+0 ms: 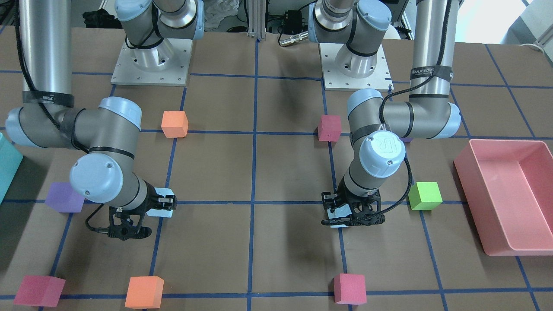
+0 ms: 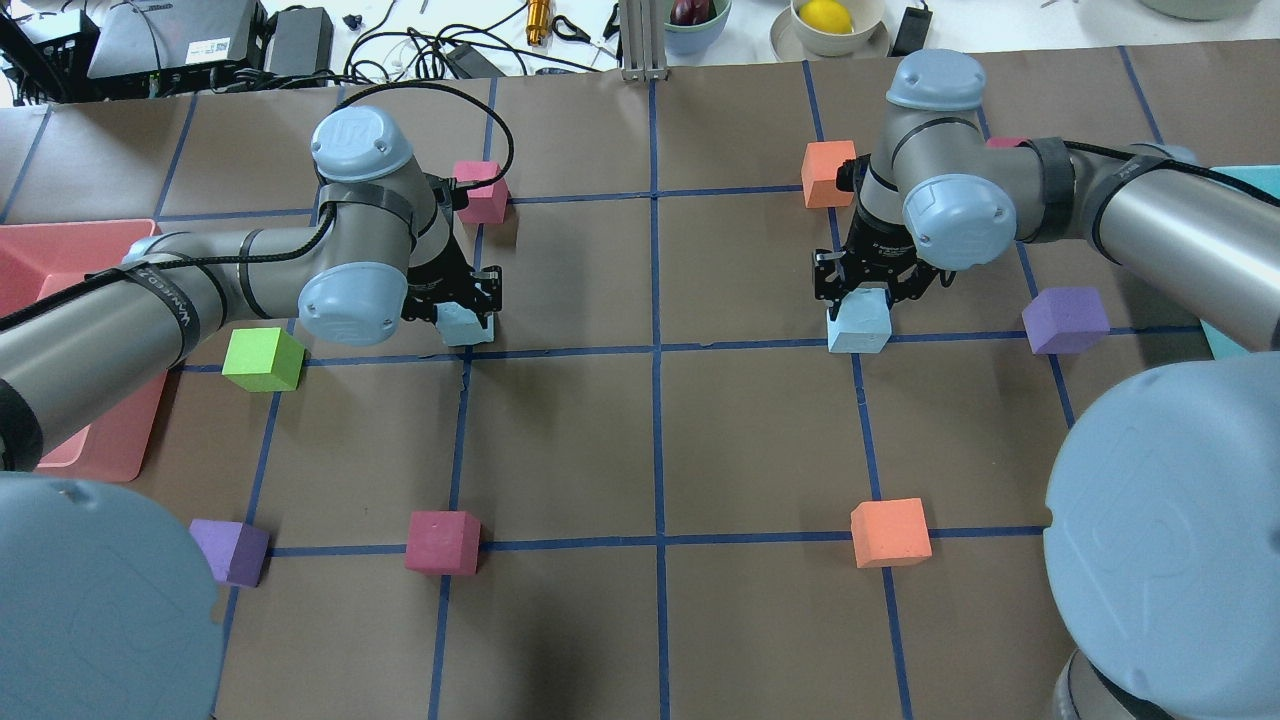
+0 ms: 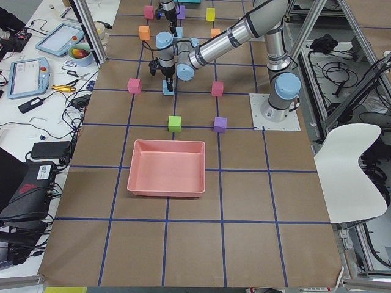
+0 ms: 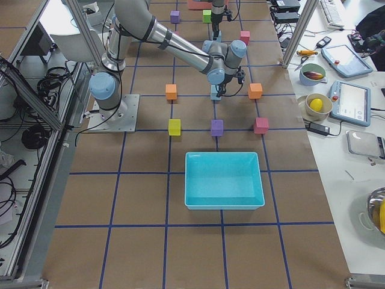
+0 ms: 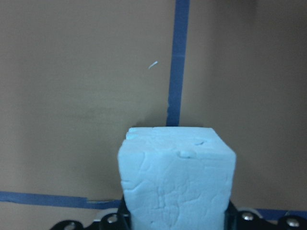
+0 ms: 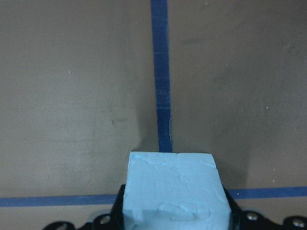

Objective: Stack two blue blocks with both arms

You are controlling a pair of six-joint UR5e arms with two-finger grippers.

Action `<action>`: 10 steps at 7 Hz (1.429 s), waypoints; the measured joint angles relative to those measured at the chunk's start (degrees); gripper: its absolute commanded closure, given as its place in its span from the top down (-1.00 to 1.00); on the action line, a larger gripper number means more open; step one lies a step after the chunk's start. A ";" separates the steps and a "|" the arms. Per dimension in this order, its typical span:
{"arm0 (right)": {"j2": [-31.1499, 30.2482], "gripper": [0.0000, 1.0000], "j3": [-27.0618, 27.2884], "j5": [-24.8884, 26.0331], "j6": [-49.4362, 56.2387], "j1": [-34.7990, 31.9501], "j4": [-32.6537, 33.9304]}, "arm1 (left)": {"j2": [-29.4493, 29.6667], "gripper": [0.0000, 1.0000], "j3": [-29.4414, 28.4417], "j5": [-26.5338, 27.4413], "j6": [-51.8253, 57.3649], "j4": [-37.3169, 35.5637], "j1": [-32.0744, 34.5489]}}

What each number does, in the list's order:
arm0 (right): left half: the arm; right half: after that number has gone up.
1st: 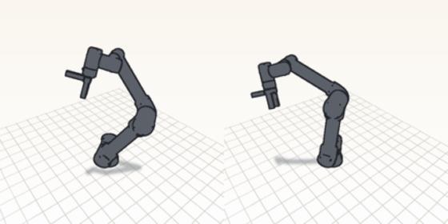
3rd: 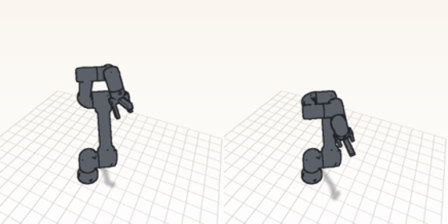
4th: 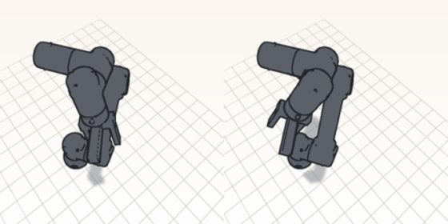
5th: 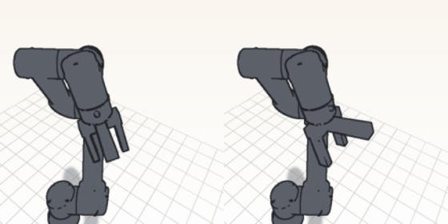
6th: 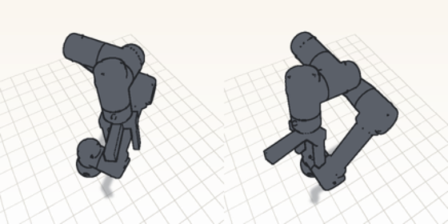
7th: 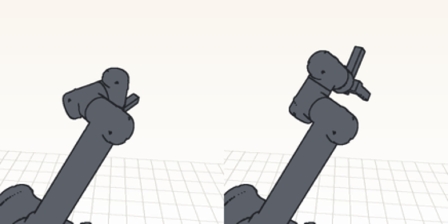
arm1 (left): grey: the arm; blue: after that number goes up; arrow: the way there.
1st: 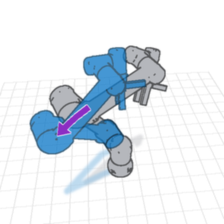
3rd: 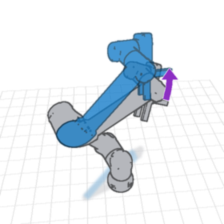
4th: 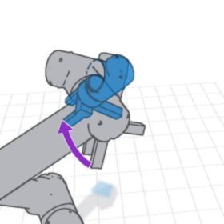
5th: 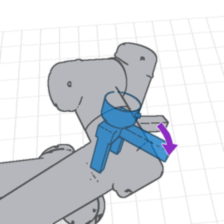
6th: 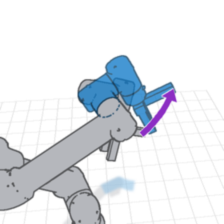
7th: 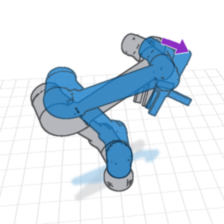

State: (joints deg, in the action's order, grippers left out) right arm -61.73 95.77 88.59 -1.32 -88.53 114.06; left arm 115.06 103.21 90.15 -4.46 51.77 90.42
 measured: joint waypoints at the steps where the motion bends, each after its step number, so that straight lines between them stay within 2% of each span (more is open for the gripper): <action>1: -1.34 -1.00 -0.89 -0.57 -1.87 -1.41 -0.73 | -0.55 -0.58 -0.53 0.23 1.33 -0.16 -0.09; 3: -4.08 -1.00 -2.30 -2.32 -8.64 -8.93 -3.85 | -1.24 -0.58 -1.11 0.60 4.40 -0.24 -0.52; 6: -5.28 -1.00 -0.07 -4.82 -15.92 -19.54 -4.33 | -2.08 -0.59 -0.63 0.60 6.88 0.27 -2.55; 10: -5.05 -1.00 5.26 -5.50 -17.54 -23.73 -1.19 | -2.52 -0.61 0.02 0.63 6.97 0.57 -2.03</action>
State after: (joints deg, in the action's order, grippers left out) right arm -66.78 101.03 83.09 -18.86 -112.27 112.88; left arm 112.55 103.24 90.78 2.51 52.33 88.39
